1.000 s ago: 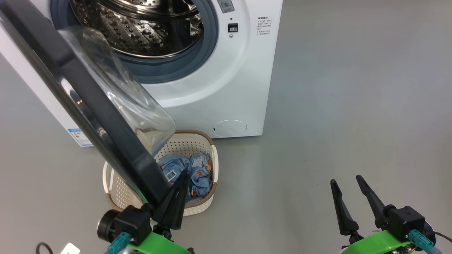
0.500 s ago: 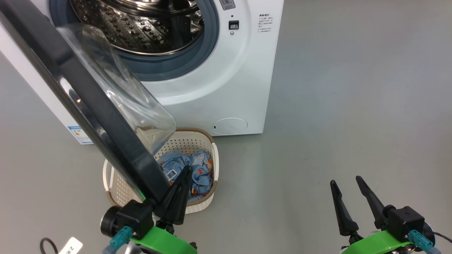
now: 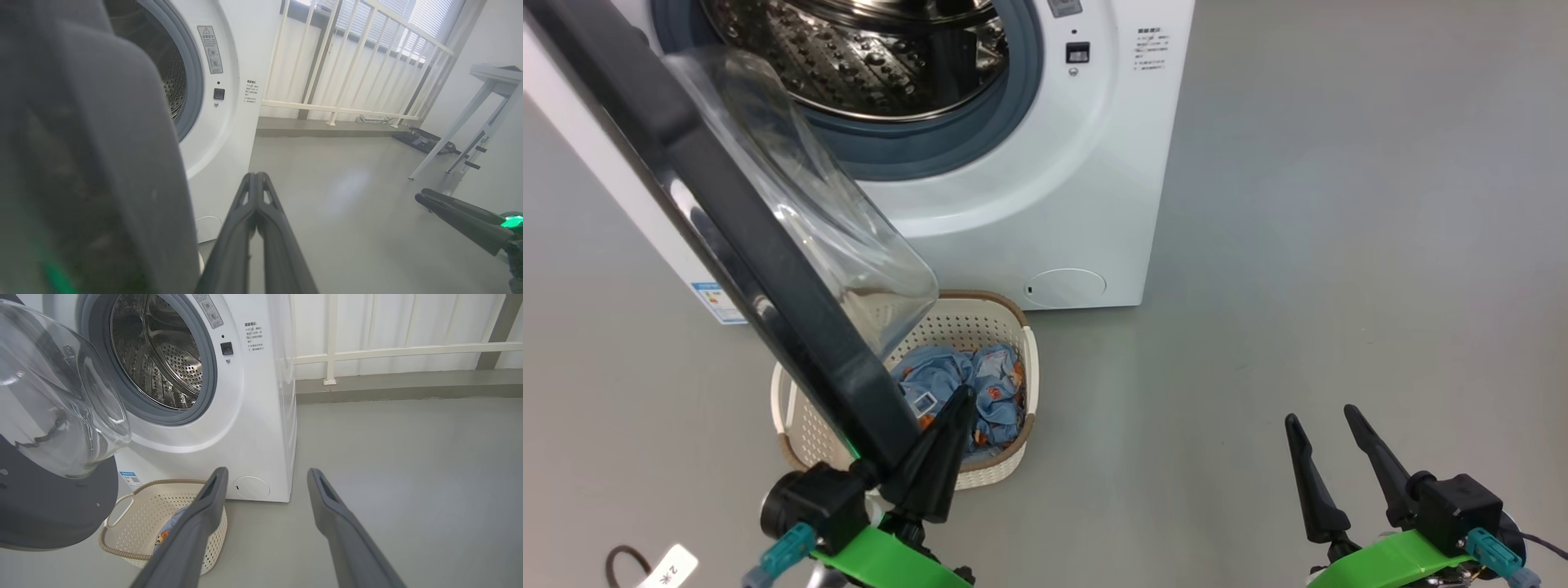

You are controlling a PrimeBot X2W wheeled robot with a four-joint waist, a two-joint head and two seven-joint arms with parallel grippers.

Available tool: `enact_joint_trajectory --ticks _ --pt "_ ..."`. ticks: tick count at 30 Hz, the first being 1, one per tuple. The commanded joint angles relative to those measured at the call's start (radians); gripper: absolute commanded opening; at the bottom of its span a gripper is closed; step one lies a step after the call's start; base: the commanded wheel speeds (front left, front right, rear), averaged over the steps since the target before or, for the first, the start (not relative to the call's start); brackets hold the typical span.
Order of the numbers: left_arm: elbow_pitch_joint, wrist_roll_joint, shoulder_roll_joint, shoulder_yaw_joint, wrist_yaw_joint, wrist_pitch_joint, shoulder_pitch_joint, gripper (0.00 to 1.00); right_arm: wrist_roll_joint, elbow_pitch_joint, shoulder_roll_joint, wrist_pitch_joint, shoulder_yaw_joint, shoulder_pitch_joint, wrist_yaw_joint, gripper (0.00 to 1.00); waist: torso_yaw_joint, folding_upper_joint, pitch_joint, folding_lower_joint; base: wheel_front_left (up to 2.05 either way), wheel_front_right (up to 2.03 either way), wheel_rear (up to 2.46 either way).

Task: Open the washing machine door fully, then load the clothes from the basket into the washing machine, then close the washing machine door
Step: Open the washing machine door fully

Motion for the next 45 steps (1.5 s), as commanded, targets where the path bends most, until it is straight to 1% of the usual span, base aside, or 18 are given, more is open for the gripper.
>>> enact_joint_trajectory --ticks 1,4,12,17,26,34,45 --pt "-0.036 0.004 0.015 0.061 0.006 -0.007 -0.022 0.0 0.009 -0.019 -0.003 -0.012 0.032 -0.032 0.002 1.0 0.006 -0.0001 0.0 0.0 0.0 0.0 0.0" --pt "-0.039 0.002 0.015 0.085 0.006 -0.007 0.001 0.0 0.012 -0.016 -0.003 -0.012 0.034 -0.033 0.002 1.0 0.017 -0.0001 0.0 0.0 0.0 0.0 0.0" --pt "-0.053 0.009 0.014 0.093 0.006 -0.007 0.034 0.0 0.013 -0.014 -0.003 -0.012 0.04 -0.036 0.002 1.0 0.045 -0.0001 0.007 0.0 0.0 0.0 0.0" --pt "-0.078 0.011 0.014 0.131 0.006 -0.007 0.072 0.0 0.011 -0.009 -0.003 -0.012 0.051 -0.045 0.002 1.0 0.053 -0.0001 0.012 0.0 0.0 0.0 0.0" --pt "-0.133 0.037 0.013 0.12 0.006 -0.007 0.13 0.0 0.012 -0.012 -0.003 -0.012 0.047 -0.043 0.002 1.0 0.09 -0.0001 0.014 0.0 0.0 0.0 0.0" --pt "-0.142 0.021 0.013 0.157 0.011 -0.007 0.156 0.0 0.019 -0.008 -0.003 -0.012 0.047 -0.038 0.002 1.0 0.128 -0.0001 0.008 0.0 0.0 0.0 0.0" --pt "-0.142 -0.002 0.013 0.19 0.049 -0.007 0.159 0.0 0.024 -0.004 -0.003 -0.012 0.045 -0.034 0.002 1.0 0.165 -0.0001 0.002 0.0 0.0 0.0 0.0"
